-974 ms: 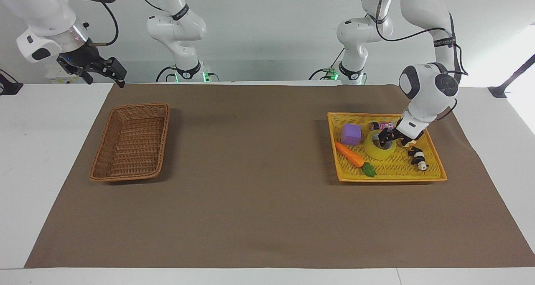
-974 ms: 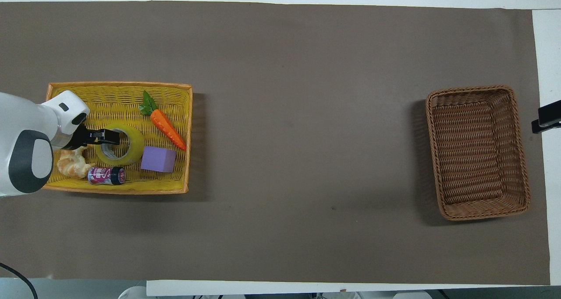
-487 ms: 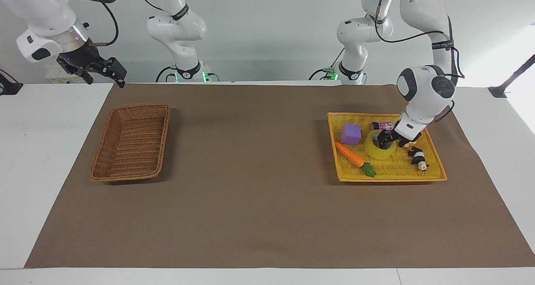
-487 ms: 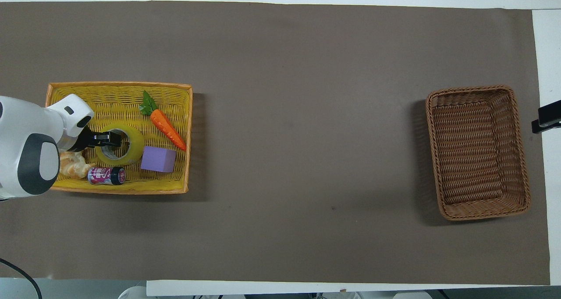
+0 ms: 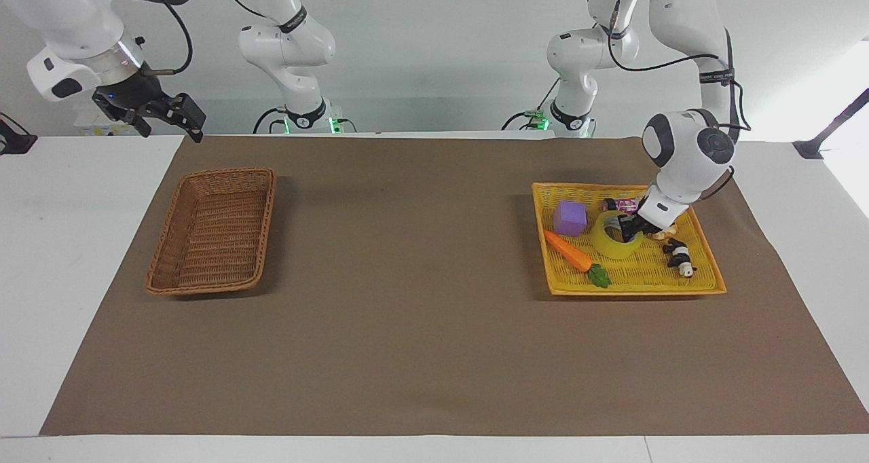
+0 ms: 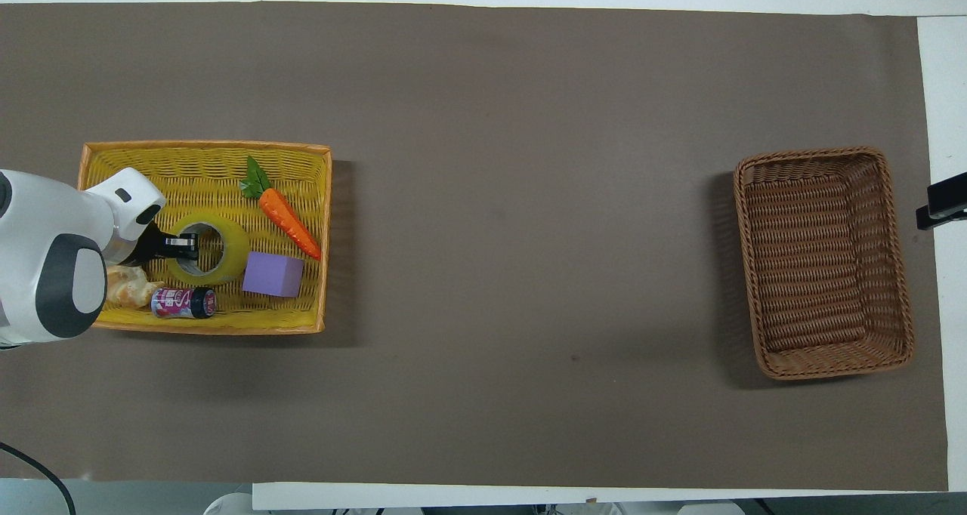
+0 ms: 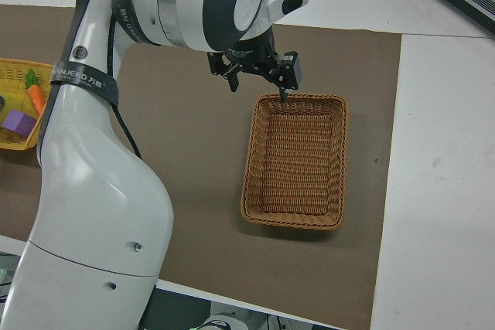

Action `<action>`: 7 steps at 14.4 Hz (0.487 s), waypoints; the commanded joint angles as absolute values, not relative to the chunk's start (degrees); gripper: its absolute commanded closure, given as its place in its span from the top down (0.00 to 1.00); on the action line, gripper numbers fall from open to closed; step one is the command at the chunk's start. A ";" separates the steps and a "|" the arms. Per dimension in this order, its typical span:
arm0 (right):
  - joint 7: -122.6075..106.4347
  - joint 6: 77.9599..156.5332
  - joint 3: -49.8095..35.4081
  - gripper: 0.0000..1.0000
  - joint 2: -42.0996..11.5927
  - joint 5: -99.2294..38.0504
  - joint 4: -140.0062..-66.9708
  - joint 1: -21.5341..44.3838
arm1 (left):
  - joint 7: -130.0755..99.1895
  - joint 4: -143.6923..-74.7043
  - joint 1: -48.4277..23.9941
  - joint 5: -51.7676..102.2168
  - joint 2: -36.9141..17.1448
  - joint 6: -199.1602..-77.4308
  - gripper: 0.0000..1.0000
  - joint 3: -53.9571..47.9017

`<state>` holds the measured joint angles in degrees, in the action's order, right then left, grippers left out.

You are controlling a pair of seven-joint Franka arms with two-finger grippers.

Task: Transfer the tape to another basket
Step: 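Close the left gripper on the tape roll's rim, then lift the tape roll with the left gripper toward the table's middle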

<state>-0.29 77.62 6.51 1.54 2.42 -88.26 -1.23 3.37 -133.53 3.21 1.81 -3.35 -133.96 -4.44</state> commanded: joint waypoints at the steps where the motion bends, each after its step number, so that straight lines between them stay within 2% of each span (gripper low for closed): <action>1: -1.76 77.34 6.06 1.00 2.55 2.64 -89.21 -1.93 | 3.34 -126.69 3.17 1.93 -3.25 -126.78 0.00 -4.13; 4: -1.76 77.34 6.06 1.00 2.55 2.64 -89.21 -1.93 | 2.81 -112.28 2.03 2.46 -5.09 -113.51 0.00 -4.39; 7: -1.76 77.34 6.06 1.00 2.55 2.64 -89.21 -1.93 | -0.77 -105.57 -0.17 9.63 -4.57 -108.02 0.00 -4.48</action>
